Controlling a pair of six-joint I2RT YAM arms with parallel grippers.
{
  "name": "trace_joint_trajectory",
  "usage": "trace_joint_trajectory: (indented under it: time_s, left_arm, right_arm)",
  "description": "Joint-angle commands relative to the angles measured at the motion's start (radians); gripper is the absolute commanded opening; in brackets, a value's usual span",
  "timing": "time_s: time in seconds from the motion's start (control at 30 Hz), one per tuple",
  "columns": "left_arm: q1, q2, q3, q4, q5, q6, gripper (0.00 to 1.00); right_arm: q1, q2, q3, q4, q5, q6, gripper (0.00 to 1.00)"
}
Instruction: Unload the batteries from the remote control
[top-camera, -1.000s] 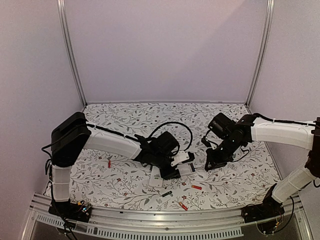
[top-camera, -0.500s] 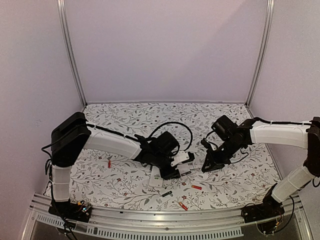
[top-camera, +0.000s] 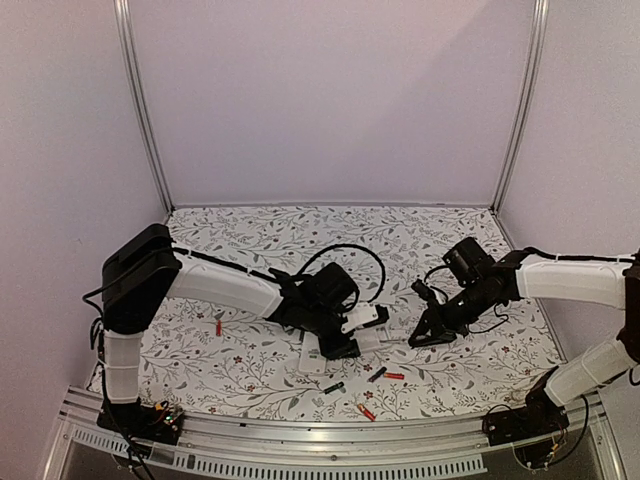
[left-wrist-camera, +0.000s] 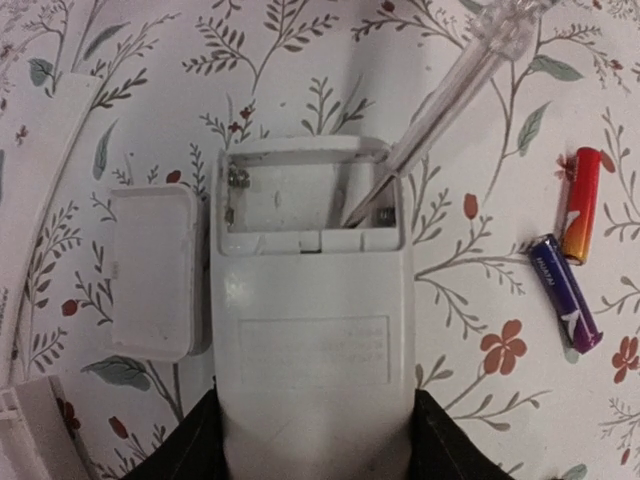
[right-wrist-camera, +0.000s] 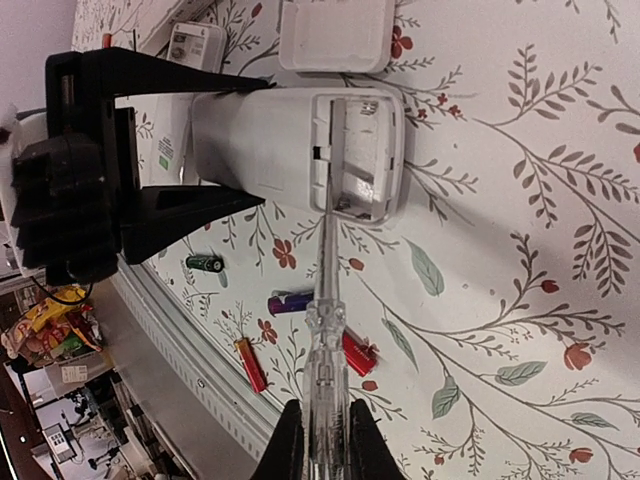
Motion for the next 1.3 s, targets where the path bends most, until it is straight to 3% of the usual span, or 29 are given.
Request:
trace_joint_trajectory:
  time_s: [0.0,0.1,0.23,0.33,0.57,0.7,0.83,1.03,1.27]
  left_arm:
    - [-0.001,0.043,-0.004,-0.04,-0.023,0.007,0.33]
    - [0.0,0.031,-0.006,-0.029,-0.021,-0.004,0.39]
    - [0.0,-0.005,-0.005,-0.009,-0.028,-0.025,0.67]
    - [0.007,-0.046,0.001,0.008,-0.014,-0.045,0.76]
    - [0.037,-0.171,-0.015,0.052,0.063,-0.098,0.8]
    - [0.048,-0.3,-0.035,0.126,-0.035,-0.238,0.8]
    - [0.077,-0.461,-0.123,0.263,-0.156,-0.422,0.87]
    - [0.253,-0.627,-0.281,0.31,-0.175,-0.672,0.89]
    - [0.453,-0.771,-0.483,0.295,-0.138,-0.777,0.89]
  right_arm:
    - [0.029,-0.065,0.002,0.037,-0.142,-0.022,0.0]
    - [0.029,-0.086,0.018,0.013,-0.09,-0.014,0.0]
    - [0.028,-0.135,0.05,-0.038,0.044,0.005,0.0]
    - [0.026,-0.185,0.062,-0.072,0.168,0.031,0.0]
    - [0.026,-0.268,0.063,-0.094,0.374,0.11,0.0]
    - [0.026,-0.31,0.035,0.007,0.413,0.136,0.0]
    - [0.026,-0.301,-0.009,0.161,0.4,0.146,0.0]
    - [0.026,-0.253,-0.112,0.383,0.523,0.224,0.0]
    - [0.041,-0.142,-0.172,0.461,0.517,0.233,0.0]
